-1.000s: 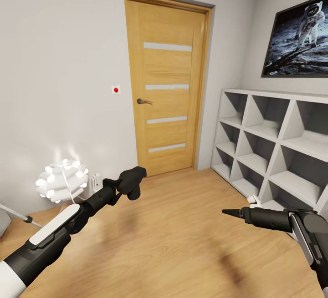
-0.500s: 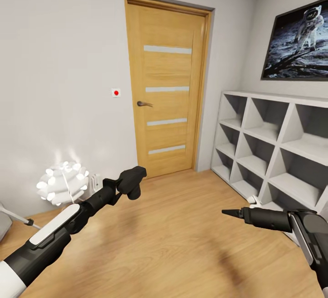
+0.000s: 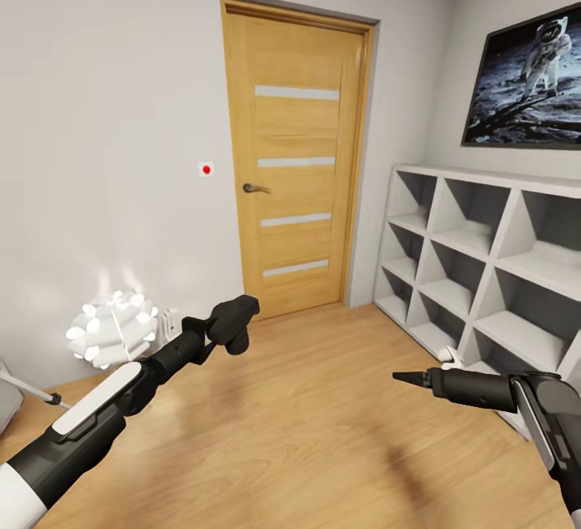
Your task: Attach the digital camera to the camera tripod in the bedroom.
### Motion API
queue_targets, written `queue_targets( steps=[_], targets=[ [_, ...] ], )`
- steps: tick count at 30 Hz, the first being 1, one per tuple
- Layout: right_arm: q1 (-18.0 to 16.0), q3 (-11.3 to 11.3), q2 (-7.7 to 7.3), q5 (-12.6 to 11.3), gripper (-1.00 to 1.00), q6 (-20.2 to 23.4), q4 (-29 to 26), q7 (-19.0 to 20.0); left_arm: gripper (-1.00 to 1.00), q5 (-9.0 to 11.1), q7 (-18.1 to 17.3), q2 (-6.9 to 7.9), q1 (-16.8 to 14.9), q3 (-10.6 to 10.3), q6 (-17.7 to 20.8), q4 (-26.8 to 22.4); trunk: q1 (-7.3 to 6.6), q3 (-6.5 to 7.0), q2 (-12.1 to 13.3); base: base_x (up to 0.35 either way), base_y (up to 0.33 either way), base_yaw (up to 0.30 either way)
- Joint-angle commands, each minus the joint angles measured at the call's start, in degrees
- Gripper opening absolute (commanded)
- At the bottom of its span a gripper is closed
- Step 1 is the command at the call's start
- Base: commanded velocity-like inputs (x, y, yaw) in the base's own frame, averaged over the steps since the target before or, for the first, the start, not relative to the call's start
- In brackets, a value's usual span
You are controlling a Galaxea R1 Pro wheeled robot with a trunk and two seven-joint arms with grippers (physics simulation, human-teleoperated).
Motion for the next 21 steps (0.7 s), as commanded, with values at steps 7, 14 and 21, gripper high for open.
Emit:
queue_targets(
  steps=[7,14,21],
  targets=[
    [-0.04,-0.02,-0.05,-0.53,1.00,0.43,0.15,-0.33,-1.00,0.27,0.47,0.06,-0.08,-0.26,-0.69,-0.07,-1.54,1.19,2.78,0.000,0.000,0.000],
    [-0.04,0.00,0.74,-0.23,1.00,-3.12,11.57,-10.95,-1.00,-1.34,1.58,-2.77,-0.08,-1.08,-0.55,18.78,-3.08,2.45,5.59,0.000,0.000,0.000],
    [-0.04,0.12,2.05,-0.38,1.00,-14.54,23.51,-26.02,-1.00,-13.30,7.85,-5.63,-0.08,-1.17,1.02,34.31,-4.62,3.71,8.40,0.000,0.000,0.000]
  ],
)
